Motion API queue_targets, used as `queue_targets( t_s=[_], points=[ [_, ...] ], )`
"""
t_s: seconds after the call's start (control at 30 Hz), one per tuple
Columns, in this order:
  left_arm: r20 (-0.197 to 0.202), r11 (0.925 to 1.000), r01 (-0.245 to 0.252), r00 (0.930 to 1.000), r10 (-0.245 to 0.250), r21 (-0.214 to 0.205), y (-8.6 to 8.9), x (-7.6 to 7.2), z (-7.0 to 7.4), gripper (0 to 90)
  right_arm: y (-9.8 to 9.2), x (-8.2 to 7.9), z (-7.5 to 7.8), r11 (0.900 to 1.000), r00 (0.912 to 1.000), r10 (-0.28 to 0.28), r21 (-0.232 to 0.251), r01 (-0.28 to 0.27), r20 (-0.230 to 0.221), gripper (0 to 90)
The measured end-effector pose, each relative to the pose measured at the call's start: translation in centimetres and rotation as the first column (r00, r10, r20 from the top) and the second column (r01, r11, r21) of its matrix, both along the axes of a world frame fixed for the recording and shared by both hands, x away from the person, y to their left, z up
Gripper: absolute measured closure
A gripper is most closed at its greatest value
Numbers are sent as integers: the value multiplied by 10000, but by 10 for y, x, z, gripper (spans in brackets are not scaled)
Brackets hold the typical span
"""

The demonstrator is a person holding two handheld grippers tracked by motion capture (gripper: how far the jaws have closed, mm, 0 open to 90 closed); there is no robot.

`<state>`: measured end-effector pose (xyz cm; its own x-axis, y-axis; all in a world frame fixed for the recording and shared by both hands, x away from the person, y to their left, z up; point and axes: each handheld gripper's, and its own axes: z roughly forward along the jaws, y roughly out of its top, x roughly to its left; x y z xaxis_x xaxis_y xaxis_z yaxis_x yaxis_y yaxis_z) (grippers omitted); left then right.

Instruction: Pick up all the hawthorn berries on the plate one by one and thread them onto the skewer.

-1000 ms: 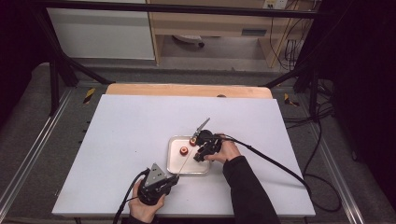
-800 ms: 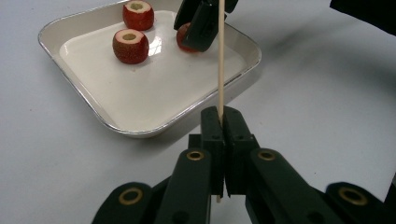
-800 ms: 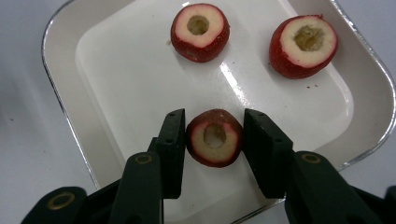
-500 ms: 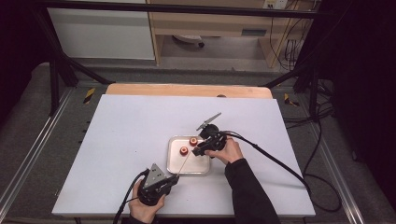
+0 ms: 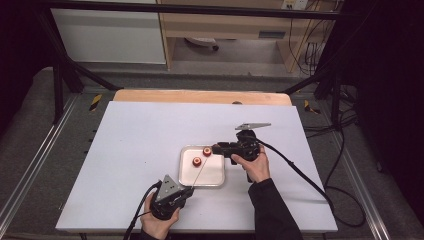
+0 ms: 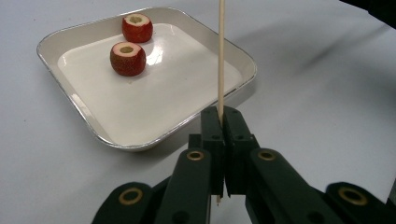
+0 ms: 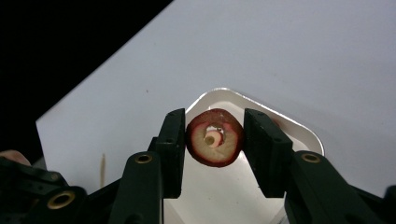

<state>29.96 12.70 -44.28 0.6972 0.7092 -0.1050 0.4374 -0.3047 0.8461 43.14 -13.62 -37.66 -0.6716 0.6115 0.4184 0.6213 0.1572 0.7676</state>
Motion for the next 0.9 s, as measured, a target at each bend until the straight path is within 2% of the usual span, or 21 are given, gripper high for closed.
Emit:
queue_targets(
  t_s=[0.03, 0.17, 0.27, 0.3, 0.4, 0.57, 0.83, 0.9],
  points=[
    [17, 10000, -32, 10000, 32, -15, -1, 0, 0, 885, -6, -3, 1, 9986, 9996, -276, 444, 272, 77, 607],
    [43, 10000, -19, 10000, 19, -14, -6, 1, 1, 885, -13, -8, 1, 9910, 9981, -608, 1202, 592, 101, 607],
    [43, 10000, -10, 10000, 10, 29, -10, 1, 2, 885, -16, -12, 1, 9807, 9966, -818, 1787, 788, 94, 607],
    [43, 10000, -10, 10000, 10, 29, -10, 1, 2, 885, -16, -12, 1, 9807, 9966, -818, 1787, 788, 94, 607],
    [118, 10000, 8, 9999, -9, 79, -15, 2, 3, 885, -16, -17, 1, 9657, 9946, -1036, 2399, 990, 66, 607],
    [148, 10000, 14, 9999, -14, 60, -23, 4, 5, 885, -14, -20, 1, 9517, 9927, -1204, 2854, 1133, 76, 607],
    [-39, 9996, -229, 9997, 229, -141, -29, 6, 4, 885, -10, -23, -1, 9409, 9903, -1383, 3138, 1278, 114, 607],
    [-131, 9991, -333, 9994, 330, -255, -30, 7, 3, 885, -8, -24, -2, 9351, 9884, -1506, 3271, 1362, 192, 607]
  ],
)
